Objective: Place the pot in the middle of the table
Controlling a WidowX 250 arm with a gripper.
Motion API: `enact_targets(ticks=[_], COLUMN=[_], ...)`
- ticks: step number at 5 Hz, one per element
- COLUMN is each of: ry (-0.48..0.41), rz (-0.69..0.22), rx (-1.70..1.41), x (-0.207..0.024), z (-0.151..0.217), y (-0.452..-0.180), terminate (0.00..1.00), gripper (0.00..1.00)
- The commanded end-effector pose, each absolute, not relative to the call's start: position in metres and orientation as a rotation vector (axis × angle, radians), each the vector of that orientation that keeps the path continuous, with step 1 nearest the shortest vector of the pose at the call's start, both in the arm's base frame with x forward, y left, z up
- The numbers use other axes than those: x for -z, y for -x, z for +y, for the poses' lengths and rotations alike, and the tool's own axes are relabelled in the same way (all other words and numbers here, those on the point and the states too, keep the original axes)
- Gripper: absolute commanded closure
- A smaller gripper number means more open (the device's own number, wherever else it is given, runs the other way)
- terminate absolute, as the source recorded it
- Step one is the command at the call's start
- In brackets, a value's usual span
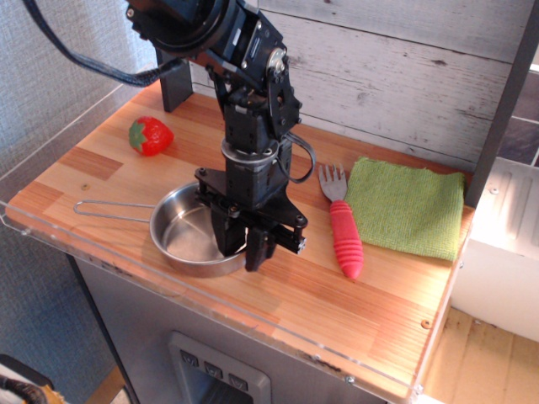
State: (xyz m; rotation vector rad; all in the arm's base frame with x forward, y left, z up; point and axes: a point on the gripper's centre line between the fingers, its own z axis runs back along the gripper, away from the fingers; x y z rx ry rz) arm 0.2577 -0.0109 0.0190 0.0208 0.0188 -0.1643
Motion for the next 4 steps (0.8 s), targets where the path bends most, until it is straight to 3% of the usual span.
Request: enact_targets(ticks=[1, 3, 4], ry=[-0.004, -0.019, -0.042], rz=[-0.001, -0.006, -0.023], rx=[0.232, 0.335, 0.359], x=[-0.029, -0.047, -0.056], z=[-0.017, -0.028, -0.03], y=[-0.261, -0.261, -0.28], terminate=[0.0, 0.0, 0.0], gripper=[1.0, 1.0, 1.0])
